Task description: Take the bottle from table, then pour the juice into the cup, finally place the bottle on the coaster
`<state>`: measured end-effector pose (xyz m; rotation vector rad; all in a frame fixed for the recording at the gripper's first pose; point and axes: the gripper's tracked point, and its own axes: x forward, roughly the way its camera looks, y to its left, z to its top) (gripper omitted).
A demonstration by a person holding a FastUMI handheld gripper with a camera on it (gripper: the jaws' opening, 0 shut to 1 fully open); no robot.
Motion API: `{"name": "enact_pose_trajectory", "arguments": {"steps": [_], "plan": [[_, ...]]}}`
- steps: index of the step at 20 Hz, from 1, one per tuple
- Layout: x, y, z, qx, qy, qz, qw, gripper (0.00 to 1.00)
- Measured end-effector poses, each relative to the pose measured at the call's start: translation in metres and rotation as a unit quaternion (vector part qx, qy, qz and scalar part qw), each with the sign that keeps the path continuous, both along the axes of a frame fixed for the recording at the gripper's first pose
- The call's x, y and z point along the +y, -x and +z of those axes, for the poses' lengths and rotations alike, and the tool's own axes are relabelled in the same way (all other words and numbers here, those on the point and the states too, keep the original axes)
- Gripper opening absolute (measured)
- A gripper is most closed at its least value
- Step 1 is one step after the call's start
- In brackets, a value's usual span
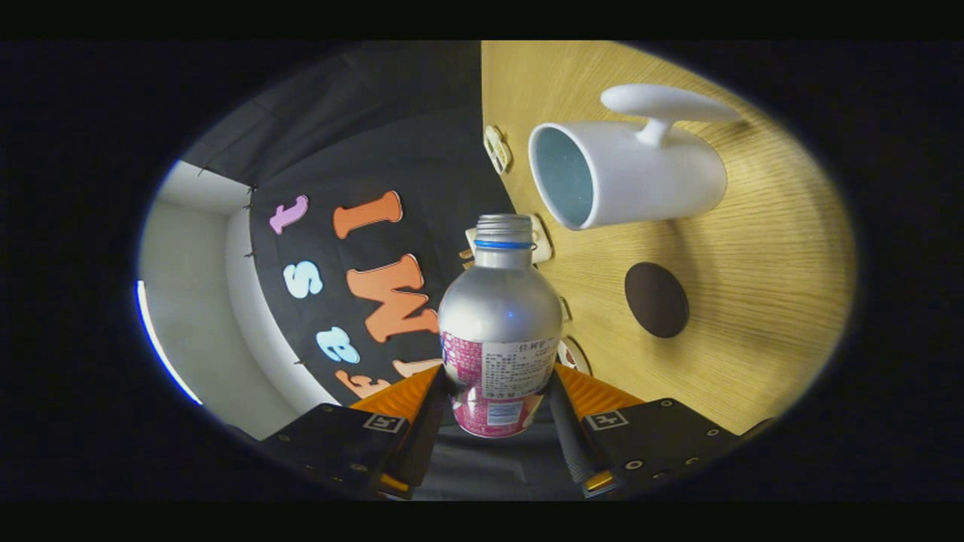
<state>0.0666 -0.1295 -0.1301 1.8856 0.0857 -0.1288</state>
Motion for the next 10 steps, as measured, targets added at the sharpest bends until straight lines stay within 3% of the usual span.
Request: {"name": "enact_pose_trajectory", "arguments": {"steps": [10], "plan": [[-0.0047, -0.0021, 0.0028, -0.016, -0.025, -0.009, 1.0, 0.71]]}}
